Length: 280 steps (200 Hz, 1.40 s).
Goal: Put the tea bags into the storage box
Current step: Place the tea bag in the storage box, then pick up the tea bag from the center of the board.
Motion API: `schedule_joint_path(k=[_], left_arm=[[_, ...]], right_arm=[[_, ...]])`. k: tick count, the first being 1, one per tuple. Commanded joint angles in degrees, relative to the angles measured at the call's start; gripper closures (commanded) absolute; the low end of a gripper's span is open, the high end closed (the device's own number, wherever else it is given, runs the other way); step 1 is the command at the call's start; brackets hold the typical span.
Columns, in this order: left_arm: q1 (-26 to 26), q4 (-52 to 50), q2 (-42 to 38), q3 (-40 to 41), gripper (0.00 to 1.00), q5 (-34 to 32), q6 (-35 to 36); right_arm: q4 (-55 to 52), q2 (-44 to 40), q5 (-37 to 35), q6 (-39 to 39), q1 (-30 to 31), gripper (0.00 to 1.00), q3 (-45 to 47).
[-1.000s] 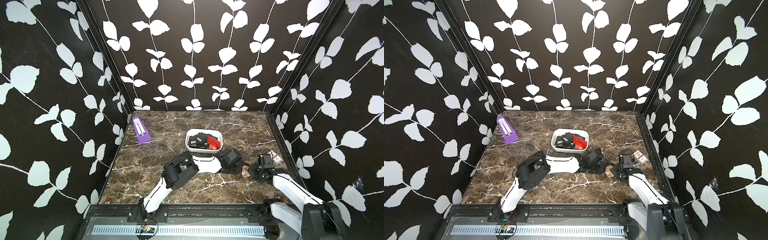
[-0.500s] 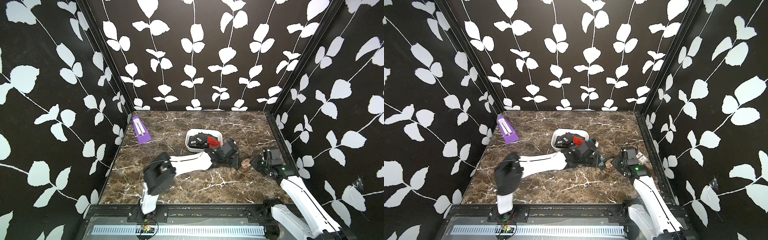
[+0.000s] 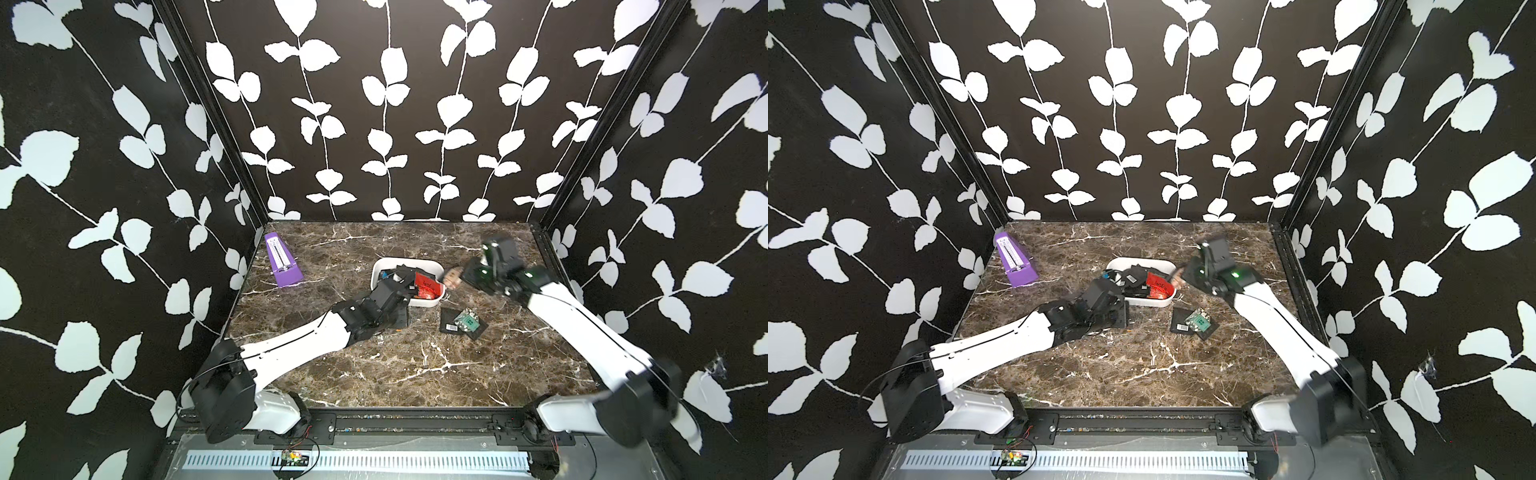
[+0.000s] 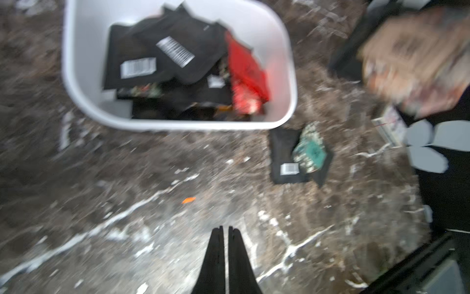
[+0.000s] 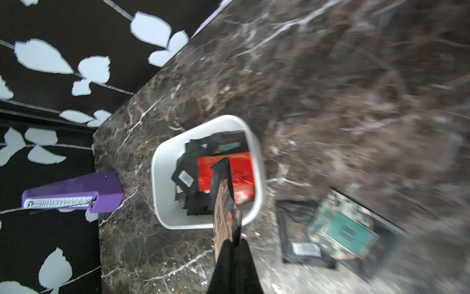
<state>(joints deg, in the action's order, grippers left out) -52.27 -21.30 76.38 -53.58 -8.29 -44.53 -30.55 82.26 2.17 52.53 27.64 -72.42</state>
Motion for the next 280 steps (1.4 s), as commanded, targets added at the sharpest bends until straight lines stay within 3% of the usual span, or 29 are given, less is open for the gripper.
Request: schedule_joint_path(k=[1, 40, 81, 93, 110, 130, 170, 214, 241, 280], left_arm=[[0.4, -2.0, -3.8, 2.0, 1.00, -1.8, -1.0], [0.5, -2.4, -6.2, 4.7, 1.00, -2.1, -2.5], [0.5, -2.7, -6.7, 5.3, 1.00, -1.4, -2.8], [0.6, -2.5, -6.4, 4.9, 1.00, -0.9, -2.5], [0.6, -1.7, -5.5, 3.7, 1.00, 0.4, -1.1], [0.6, -0.1, -3.5, 1.6, 1.00, 2.6, 0.3], [-0.1, 4.2, 5.4, -6.4, 0.98, 10.2, 1.3], [-5.4, 4.3, 19.5, -20.8, 0.99, 13.6, 3.8], [-8.0, 0.9, 29.6, -30.5, 1.00, 14.2, 5.3], [-7.9, 0.3, 39.2, -35.8, 1.00, 13.1, 5.2]], right_arm=[[2.7, 7.0, -0.8, -1.5, 2.6, 1.00, -8.0], [3.1, 21.1, 0.9, -2.4, 5.6, 1.00, -19.8], [1.1, 27.8, 1.1, -3.2, 6.3, 1.00, -24.6], [-0.1, 27.5, 0.3, -3.5, 6.3, 0.84, -24.0], [-1.0, 25.1, -0.6, -4.5, 6.1, 0.70, -21.7], [-1.9, 19.5, -2.9, -5.4, 5.6, 0.57, -17.0], [-0.1, 1.2, -3.9, -3.2, -0.2, 0.55, 3.0], [-0.6, -18.0, -1.6, -0.9, -10.1, 0.50, 24.8], [0.4, -22.9, 1.2, -0.7, -13.1, 0.45, 33.4], [9.6, -22.5, 6.8, 3.3, -15.2, 0.43, 42.4]])
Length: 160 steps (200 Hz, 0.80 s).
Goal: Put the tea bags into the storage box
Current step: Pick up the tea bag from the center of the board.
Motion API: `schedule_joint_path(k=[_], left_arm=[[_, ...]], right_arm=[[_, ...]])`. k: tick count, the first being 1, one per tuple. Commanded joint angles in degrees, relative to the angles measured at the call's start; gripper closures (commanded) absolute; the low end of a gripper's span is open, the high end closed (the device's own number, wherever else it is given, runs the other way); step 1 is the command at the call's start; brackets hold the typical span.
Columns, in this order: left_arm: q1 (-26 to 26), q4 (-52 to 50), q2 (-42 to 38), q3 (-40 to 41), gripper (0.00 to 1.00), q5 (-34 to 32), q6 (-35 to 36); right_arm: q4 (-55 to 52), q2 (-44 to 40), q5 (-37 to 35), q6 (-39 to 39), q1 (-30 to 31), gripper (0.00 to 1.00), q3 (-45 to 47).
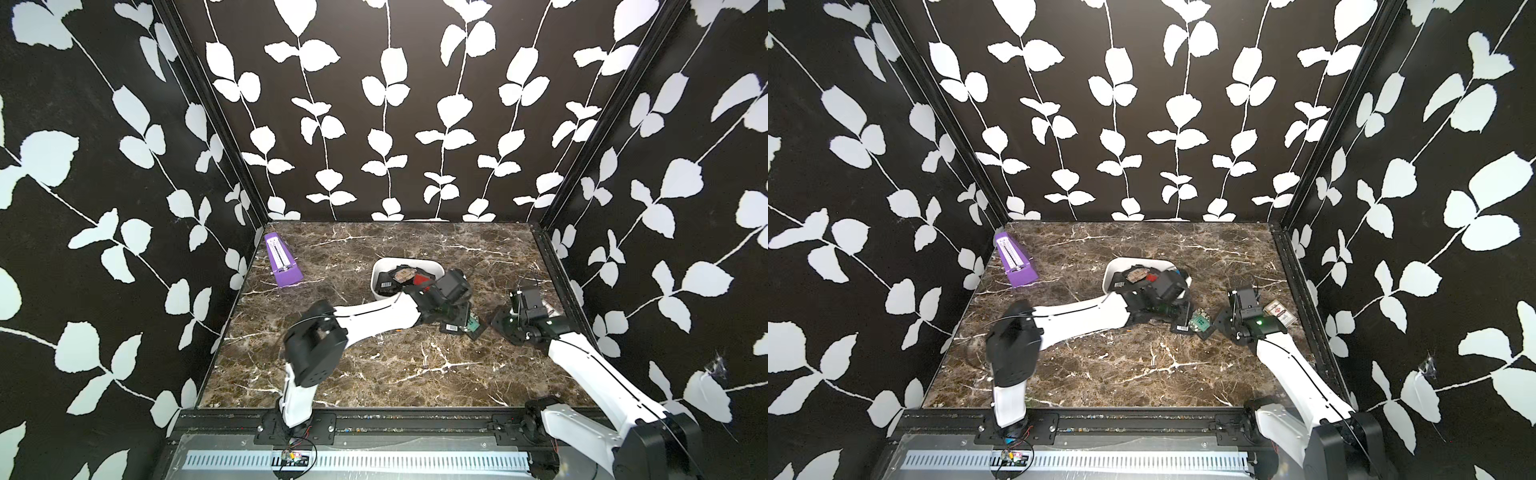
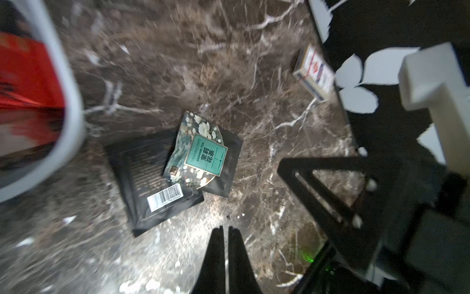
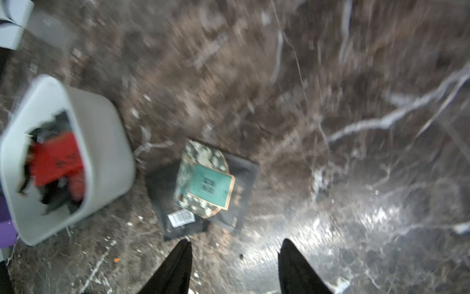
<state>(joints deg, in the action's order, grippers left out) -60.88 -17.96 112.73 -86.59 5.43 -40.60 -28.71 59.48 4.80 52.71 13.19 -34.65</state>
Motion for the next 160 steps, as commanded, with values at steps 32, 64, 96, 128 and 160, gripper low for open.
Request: schedule_joint_path(k=[32, 64, 96, 128, 160], left_arm=[[1.4, -3.9, 8.5, -7.6, 1.00, -0.6, 1.1], [2.6, -4.0, 11.3, -10.0, 1.00, -1.7, 0.5], [3.6, -4.2, 12.7, -10.4, 1.00, -1.4, 0.9], [3.6, -3.9, 13.0, -9.6, 1.00, -0.3, 1.0], [3.6, -3.2, 13.9, -9.7, 1.00, 0.9, 1.0]], right_arm=[[12.6, 2.2, 5.1, 4.9, -1.0, 0.43, 7.4], [14.3, 4.1, 4.7, 4.8, -1.2, 0.43, 7.7], [16.3, 6.7, 4.9, 4.9, -1.8, 0.43, 7.4], [17.5, 9.8, 5.0, 4.0, -2.5, 0.43, 6.1], [18.6, 12.7, 5.3, 3.3, -2.9, 0.43, 4.9]])
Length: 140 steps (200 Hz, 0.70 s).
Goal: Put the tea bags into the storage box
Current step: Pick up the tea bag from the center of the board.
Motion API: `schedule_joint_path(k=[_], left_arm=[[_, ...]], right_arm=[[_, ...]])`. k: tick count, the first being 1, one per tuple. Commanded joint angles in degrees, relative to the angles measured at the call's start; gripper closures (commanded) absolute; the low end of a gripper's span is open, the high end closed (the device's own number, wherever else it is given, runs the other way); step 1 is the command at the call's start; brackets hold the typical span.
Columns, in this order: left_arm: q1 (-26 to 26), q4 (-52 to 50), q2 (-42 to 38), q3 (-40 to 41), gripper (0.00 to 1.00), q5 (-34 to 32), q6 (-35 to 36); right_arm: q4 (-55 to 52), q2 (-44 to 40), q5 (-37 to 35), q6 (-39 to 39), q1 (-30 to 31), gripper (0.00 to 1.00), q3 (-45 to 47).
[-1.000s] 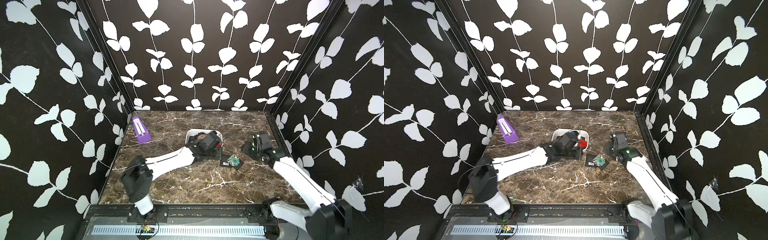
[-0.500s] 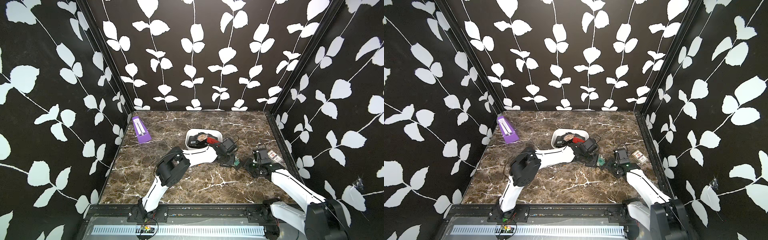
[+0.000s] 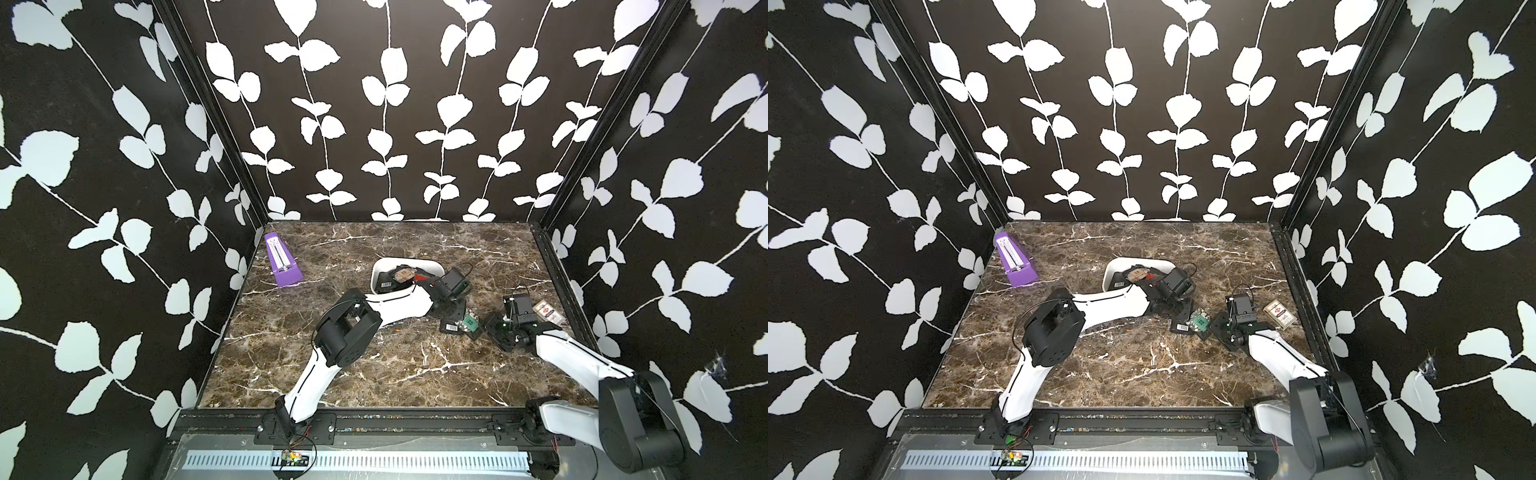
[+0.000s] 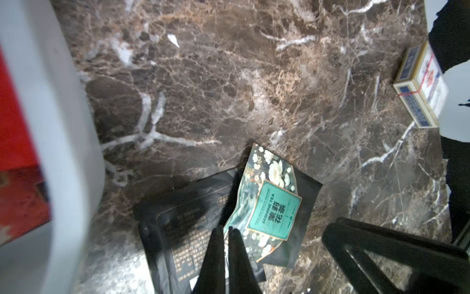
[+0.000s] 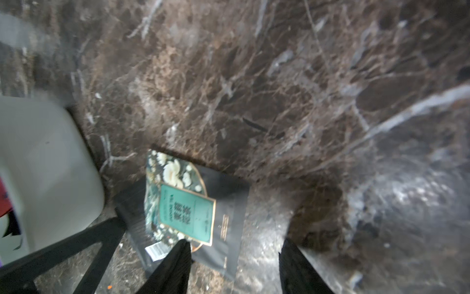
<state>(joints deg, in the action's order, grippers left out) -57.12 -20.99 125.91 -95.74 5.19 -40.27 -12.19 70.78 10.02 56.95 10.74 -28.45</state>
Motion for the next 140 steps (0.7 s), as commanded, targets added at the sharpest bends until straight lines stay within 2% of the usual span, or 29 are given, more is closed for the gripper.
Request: schedule_joint_path(k=[1, 58, 140], left_arm=[[-0.2, -0.2, 0.8, -0.5, 1.00, 1.1, 0.6], [-0.4, -0.7, 3.1, -2.1, 1.00, 3.2, 0.8], [-1.6, -3.6, 4.2, -1.6, 1.00, 1.3, 2.1]], right_arm=[[2.1, 1.4, 0.1, -1.0, -0.4, 0.43, -1.4], [3.2, 4.8, 0.5, -2.0, -1.1, 0.43, -2.7], [5.5, 8.9, 0.6, -2.4, -1.1, 0.43, -2.7]])
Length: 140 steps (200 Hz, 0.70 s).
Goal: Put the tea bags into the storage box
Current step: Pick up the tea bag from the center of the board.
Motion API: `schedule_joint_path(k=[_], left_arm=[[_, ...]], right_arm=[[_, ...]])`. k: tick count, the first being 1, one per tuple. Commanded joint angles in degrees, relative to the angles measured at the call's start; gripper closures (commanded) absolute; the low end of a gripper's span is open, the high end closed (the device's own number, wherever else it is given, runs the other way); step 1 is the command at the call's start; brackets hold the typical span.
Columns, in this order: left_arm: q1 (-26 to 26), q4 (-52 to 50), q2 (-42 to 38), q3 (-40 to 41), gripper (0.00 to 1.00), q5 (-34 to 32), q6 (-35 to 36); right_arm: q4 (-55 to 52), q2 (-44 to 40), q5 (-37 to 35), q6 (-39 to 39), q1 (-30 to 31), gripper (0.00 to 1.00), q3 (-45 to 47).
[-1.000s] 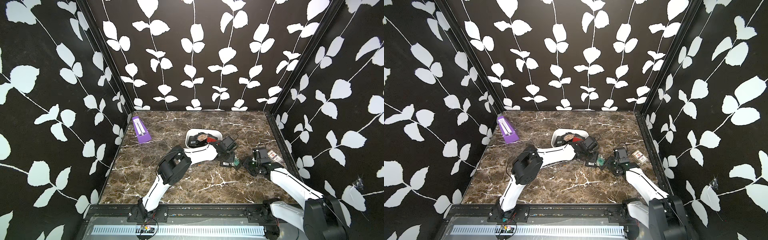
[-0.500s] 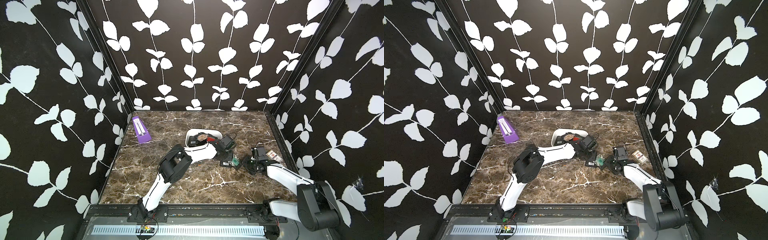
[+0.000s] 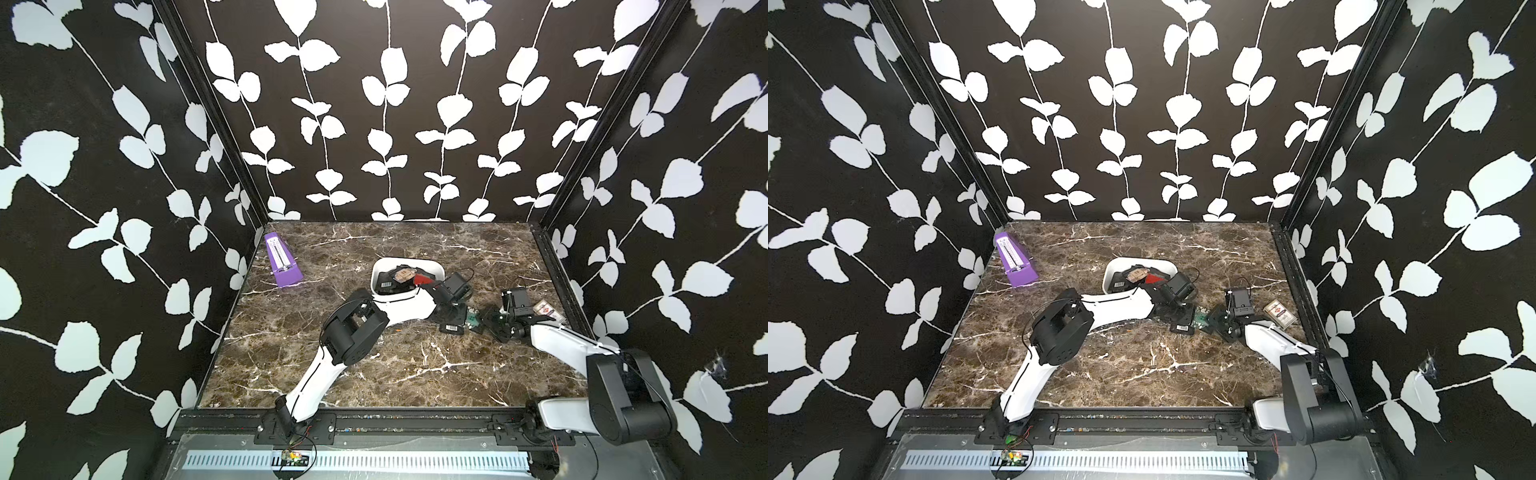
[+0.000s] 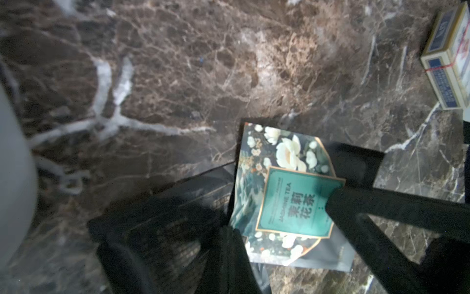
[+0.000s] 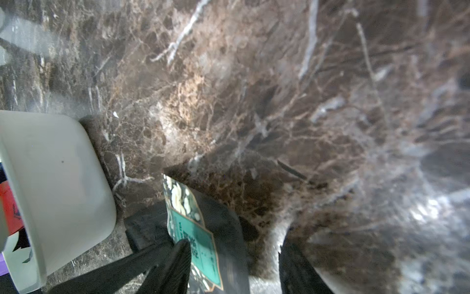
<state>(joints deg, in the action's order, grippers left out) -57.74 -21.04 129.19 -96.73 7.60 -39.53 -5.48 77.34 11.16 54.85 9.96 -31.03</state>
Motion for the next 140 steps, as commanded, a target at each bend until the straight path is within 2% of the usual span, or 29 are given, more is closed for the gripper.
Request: schedule_joint_path(k=[1, 33, 72, 123, 140], left_arm=[[-1.0, -3.6, 0.9, -0.6, 1.00, -1.0, 1.4], [-1.6, -3.6, 1.1, -0.2, 1.00, -1.2, 1.1], [-1.8, -3.3, 1.1, 0.5, 1.00, -1.2, 1.0], [-1.8, -3.8, 0.4, -1.0, 1.00, -0.1, 1.7], [-1.8, -3.4, -0.8, -1.2, 1.00, 0.2, 1.7]], right_arm=[[-1.1, 2.4, -0.5, -0.2, -0.3, 0.43, -0.1], [1.9, 4.2, 0.3, 0.4, -0.3, 0.48, 0.3], [3.8, 5.0, 1.0, 0.5, -0.3, 0.68, 0.5], [2.9, 2.8, 0.6, -0.6, -0.3, 1.00, 0.6], [1.7, 1.8, 0.6, -1.3, -0.3, 1.00, 0.0]])
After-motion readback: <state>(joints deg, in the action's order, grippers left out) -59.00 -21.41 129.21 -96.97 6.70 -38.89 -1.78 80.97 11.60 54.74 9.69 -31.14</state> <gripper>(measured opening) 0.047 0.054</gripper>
